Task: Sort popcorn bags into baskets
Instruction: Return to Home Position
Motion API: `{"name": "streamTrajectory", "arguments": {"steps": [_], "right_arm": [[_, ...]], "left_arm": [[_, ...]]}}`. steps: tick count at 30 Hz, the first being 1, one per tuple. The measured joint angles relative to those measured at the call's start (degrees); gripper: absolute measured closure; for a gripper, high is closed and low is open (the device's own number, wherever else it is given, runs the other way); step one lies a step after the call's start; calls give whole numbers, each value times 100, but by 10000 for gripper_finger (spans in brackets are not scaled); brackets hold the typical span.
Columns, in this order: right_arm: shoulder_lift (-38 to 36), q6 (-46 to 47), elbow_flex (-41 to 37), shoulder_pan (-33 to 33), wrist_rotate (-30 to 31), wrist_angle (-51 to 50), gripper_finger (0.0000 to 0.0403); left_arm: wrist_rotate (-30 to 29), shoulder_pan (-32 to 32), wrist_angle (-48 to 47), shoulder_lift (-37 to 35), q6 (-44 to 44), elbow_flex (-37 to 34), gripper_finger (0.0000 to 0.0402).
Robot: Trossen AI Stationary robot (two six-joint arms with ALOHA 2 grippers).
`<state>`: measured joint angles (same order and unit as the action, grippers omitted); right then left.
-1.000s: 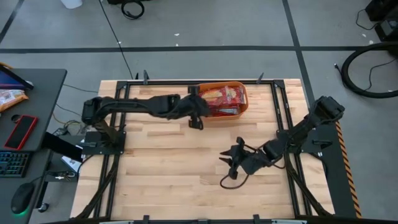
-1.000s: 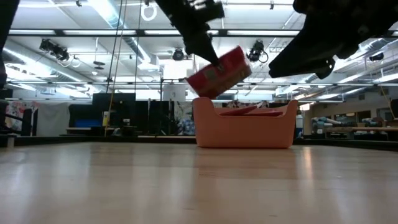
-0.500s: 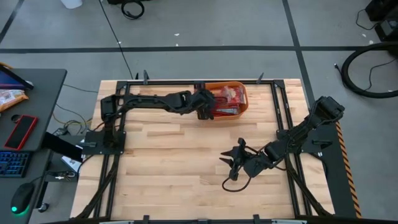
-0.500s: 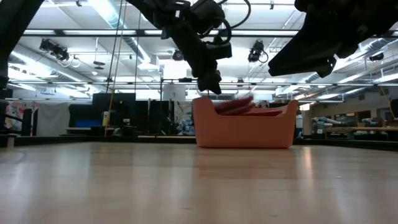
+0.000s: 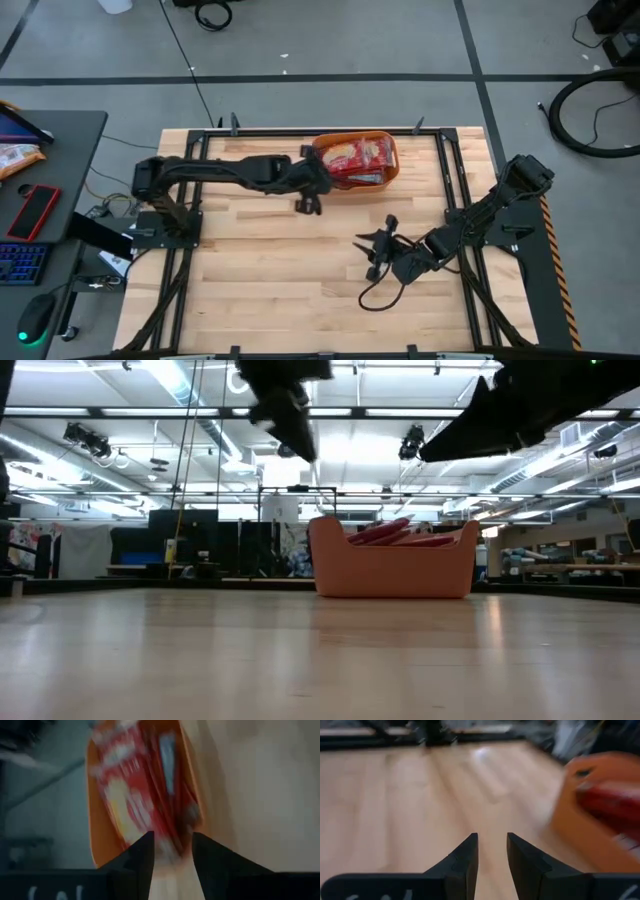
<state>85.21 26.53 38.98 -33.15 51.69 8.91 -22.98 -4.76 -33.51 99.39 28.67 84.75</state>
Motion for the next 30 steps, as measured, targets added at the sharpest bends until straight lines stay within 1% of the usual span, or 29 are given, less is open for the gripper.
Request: {"name": "streamTrajectory", "arguments": {"steps": [4,7,10,12,14,15,17,20,23,27,30], "right_arm": [[-4,-882,-1,0,907,206,296],[-41,-1992,0,0,1741,714,296],[-75,-3179,0,0,2456,1660,296],[-104,-3851,7,1,2532,2291,296],[-176,-4252,7,44,2345,2449,296],[-226,-4312,-6,81,2159,2431,296],[-383,-4341,-138,210,1802,2410,296],[-684,-4322,-456,542,1148,2573,296],[-1083,-4301,-879,968,387,3084,296],[-1712,-4183,-1493,1478,-804,3789,296],[-2286,-4129,-1882,1747,-1325,3998,296]], "left_arm": [[51,80,-1058,-478,-714,0,273],[289,73,-1691,-785,-1315,0,275],[540,43,-2126,-985,-1653,-4,276],[573,45,-2062,-1135,-1755,-146,276],[598,45,-1893,-1342,-1756,-469,276],[614,45,-1683,-1462,-1760,-652,276],[612,45,-1572,-1676,-1760,-1035,276],[619,45,-1221,-2074,-1907,-1537,276],[655,45,-947,-2521,-2229,-1992,276],[812,51,-608,-3173,-2625,-2555,276],[830,54,-408,-3735,-2877,-2951,276]]}}
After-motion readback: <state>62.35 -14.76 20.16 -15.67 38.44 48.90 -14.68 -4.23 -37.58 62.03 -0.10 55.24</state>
